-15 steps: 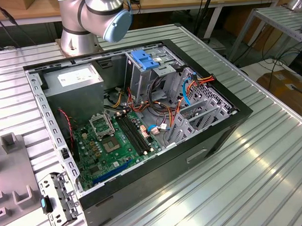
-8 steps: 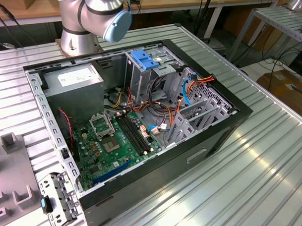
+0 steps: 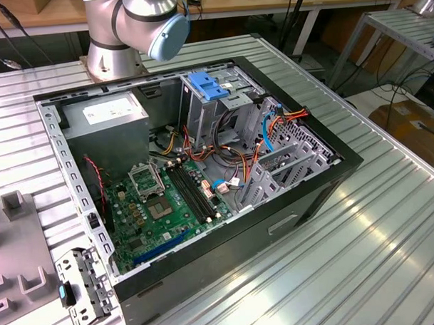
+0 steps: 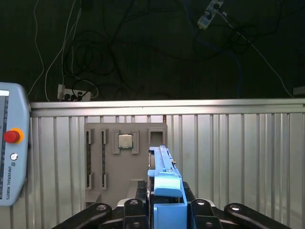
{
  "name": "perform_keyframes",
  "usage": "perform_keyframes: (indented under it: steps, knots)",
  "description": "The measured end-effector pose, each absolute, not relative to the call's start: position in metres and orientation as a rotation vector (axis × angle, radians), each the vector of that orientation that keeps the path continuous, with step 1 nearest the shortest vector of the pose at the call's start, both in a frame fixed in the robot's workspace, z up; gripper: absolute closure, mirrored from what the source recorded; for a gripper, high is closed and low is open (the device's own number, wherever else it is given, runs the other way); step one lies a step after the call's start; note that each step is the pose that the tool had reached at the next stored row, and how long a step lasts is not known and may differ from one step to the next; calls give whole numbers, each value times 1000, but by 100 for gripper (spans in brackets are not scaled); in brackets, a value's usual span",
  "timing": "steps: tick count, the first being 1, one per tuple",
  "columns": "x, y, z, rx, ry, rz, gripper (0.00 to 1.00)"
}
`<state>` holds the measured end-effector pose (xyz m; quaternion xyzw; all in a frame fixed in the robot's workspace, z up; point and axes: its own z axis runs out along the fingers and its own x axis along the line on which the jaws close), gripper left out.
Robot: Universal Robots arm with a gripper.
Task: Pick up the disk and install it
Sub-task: 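Pick up the disk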
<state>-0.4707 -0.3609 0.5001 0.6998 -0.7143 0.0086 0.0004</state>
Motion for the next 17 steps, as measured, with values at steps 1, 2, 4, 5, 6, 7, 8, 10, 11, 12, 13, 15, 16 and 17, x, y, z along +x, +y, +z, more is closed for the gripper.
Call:
perform_keyframes:
  steps: [1,2,4,5,6,7,8,10,11,12,13,15,16,17]
  knots:
    - [-470,-361,500,2198,-2243,27,63]
    - [-469,-361,500,2198,-2243,27,63]
    - [-468,-361,500,2198,-2243,27,63]
    - [-466,-361,500,2198,-2243,27,63]
    - [-465,-361,500,2198,-2243,27,63]
    - [-463,-361,500,2198,-2243,27,63]
    - [-461,-361,500,2198,-2243,27,63]
    - [-459,-361,500,2198,-2243,27,63]
    - [-459,-361,500,2198,-2243,27,63]
    - [-458,-361,500,2198,-2243,27,63]
    - [-458,-361,500,2198,-2243,27,63]
    - [-457,-361,500,2198,-2243,27,63]
    - [-456,-361,500,2198,-2243,27,63]
    - [-455,-361,500,2198,-2243,27,63]
